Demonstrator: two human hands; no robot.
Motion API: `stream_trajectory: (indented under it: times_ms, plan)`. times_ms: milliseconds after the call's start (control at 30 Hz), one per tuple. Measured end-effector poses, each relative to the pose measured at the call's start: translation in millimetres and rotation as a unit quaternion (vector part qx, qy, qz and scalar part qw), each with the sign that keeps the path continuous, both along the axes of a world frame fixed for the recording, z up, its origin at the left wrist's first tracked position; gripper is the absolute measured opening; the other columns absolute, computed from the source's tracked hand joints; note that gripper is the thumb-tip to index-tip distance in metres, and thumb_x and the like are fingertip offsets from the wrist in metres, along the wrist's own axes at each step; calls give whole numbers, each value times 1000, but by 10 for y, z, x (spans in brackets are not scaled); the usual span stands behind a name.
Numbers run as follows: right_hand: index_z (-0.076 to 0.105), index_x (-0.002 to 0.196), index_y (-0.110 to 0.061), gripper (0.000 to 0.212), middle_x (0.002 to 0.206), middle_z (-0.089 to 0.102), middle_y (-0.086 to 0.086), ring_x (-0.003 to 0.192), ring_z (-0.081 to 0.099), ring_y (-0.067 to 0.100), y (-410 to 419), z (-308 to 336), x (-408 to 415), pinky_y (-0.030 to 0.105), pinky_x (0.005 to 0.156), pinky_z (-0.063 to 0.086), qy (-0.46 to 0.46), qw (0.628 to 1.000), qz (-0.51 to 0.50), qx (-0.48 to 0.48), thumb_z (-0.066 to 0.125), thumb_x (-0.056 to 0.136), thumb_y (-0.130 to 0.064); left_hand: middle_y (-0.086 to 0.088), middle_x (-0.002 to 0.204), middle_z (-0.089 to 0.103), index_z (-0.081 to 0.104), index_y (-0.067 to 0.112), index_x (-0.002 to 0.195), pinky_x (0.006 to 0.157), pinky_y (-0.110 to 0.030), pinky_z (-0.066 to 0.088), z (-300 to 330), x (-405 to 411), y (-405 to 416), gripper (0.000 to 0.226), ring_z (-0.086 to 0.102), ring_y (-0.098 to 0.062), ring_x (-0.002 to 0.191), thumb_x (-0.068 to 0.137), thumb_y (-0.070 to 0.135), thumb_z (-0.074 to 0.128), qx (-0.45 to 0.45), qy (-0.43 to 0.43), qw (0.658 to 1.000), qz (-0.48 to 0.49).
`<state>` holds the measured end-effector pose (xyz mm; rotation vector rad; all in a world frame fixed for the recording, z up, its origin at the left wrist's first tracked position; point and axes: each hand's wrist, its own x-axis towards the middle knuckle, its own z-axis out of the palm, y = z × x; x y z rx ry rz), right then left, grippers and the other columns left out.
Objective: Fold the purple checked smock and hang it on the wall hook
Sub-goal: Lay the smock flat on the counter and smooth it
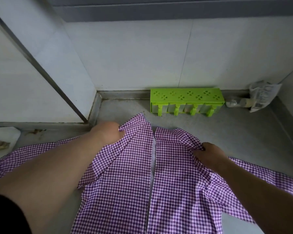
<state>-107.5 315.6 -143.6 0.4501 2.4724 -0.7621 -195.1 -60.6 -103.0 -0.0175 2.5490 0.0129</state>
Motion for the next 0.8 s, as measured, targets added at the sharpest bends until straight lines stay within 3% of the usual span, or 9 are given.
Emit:
stream_trajectory:
  times_ms: [67,167,300,433,500,567,667,733,800]
  plan:
    - [62,91,-22,23,86,66,-3,79,63,14,20,99,40,26,62,44,9,1000,-3,-12,58,98,-43,1,94,68,67,20,106,82,-39,56,201,64,7,56,66,-17,85,104,64,32,21,7,1000,13]
    - [62,87,-22,21,87,70,2,82,67,21,77,243,2,35,76,55,30,999,-3,-27,62,96,-40,-1,96,70,64,21,106,76,-35,54,482,148,-30,49,68,-18,86,105,59,34,60,15,997,35]
    - [63,89,-16,20,92,69,8,86,66,25,130,484,-93,40,83,56,65,997,15,-50,66,95,-35,3,102,68,60,23,119,84,-37,56,747,275,-177,40,67,-16,91,98,55,48,65,-2,998,24]
    - [65,101,-14,21,99,71,7,91,69,25,116,707,-98,41,86,58,86,994,40,-59,68,94,-33,-1,115,64,50,16,133,85,-38,55,982,457,-191,48,64,-17,98,99,50,57,59,56,995,55]
    - [67,104,-14,23,102,73,9,92,69,26,99,785,-30,42,87,58,100,993,38,-58,68,93,-34,-3,110,68,60,11,122,87,-38,57,1075,537,-195,48,66,-19,95,100,53,53,59,75,993,64]
    - [69,106,-13,27,101,74,8,92,70,26,84,869,32,44,88,59,98,993,32,-53,66,94,-36,-4,99,71,69,14,102,79,-35,57,1158,581,-192,44,69,-19,88,103,53,48,53,46,995,64]
    - [67,106,-11,25,92,73,9,81,72,24,24,1071,199,38,73,61,110,993,21,-42,66,93,-33,-3,98,70,69,13,102,74,-31,53,1329,733,-175,49,69,-18,88,106,54,43,64,28,996,61]
    - [59,108,-12,22,84,72,10,66,72,23,-28,1165,315,31,52,57,130,989,-29,-64,69,92,-23,-1,105,68,66,13,116,83,-32,54,1394,818,-193,48,67,-16,93,107,53,41,84,23,993,76]
    - [51,109,-13,25,78,71,14,54,70,25,-121,1197,474,38,49,60,164,973,-118,-109,69,91,-12,-3,114,68,65,15,126,95,-35,55,1470,955,-249,46,67,-17,99,106,52,45,135,12,985,104]
